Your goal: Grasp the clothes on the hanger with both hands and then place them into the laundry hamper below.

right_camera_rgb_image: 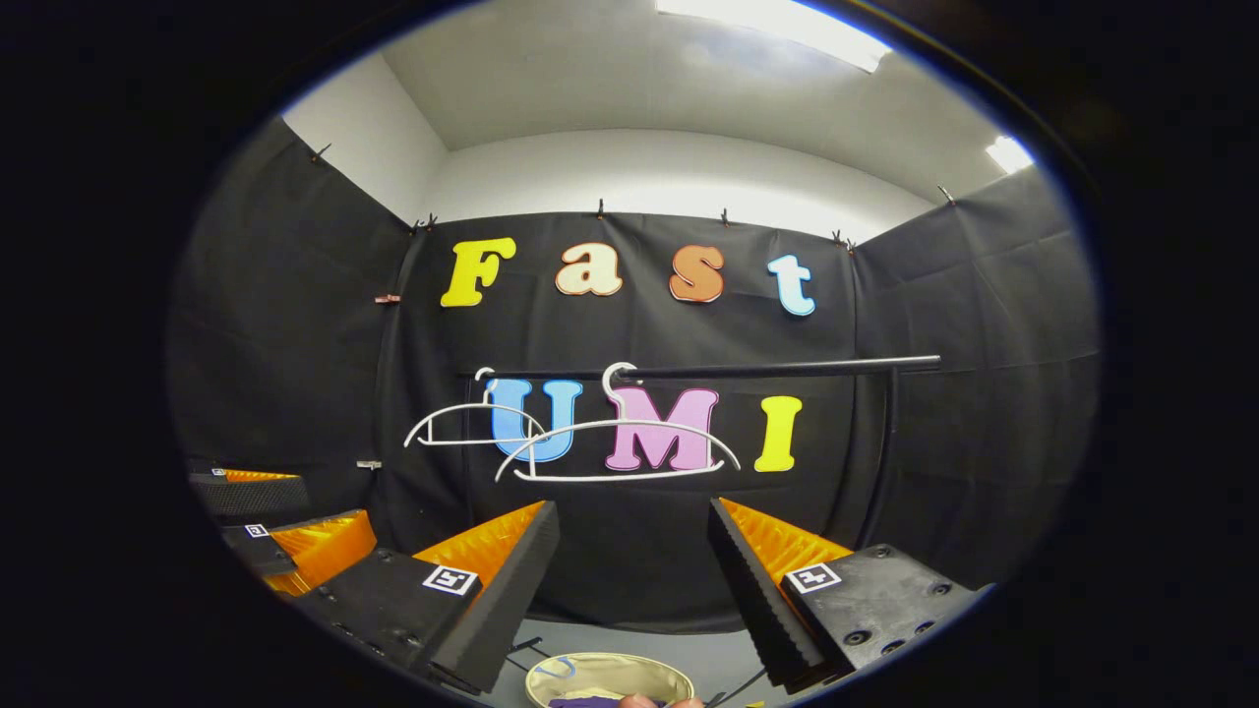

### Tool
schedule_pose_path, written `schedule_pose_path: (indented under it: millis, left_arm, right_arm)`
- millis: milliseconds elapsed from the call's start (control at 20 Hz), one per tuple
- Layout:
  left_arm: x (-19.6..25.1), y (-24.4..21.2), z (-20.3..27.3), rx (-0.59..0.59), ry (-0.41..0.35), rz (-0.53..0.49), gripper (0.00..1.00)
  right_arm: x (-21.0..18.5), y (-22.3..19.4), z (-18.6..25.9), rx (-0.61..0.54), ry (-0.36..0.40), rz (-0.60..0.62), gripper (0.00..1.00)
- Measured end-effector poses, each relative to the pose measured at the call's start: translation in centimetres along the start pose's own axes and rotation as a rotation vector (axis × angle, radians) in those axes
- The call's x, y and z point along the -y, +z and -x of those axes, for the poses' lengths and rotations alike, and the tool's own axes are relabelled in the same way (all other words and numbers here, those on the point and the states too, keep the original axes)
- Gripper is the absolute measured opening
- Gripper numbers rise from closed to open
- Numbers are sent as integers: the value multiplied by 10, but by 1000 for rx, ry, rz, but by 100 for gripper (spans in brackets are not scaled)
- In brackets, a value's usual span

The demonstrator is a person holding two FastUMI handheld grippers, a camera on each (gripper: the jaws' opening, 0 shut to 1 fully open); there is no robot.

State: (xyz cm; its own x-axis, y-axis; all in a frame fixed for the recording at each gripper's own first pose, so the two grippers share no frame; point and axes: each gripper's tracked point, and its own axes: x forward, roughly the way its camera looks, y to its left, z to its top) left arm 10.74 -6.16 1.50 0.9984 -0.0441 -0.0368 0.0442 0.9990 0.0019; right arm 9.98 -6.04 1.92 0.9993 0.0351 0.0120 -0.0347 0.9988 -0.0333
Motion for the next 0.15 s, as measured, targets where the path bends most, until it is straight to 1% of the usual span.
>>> schedule_pose_path:
  millis: [150]
  left_arm:
    - [1,2,1,4,1,-5,92]
  right_arm:
    - [0,1,2,3,5,7,98]
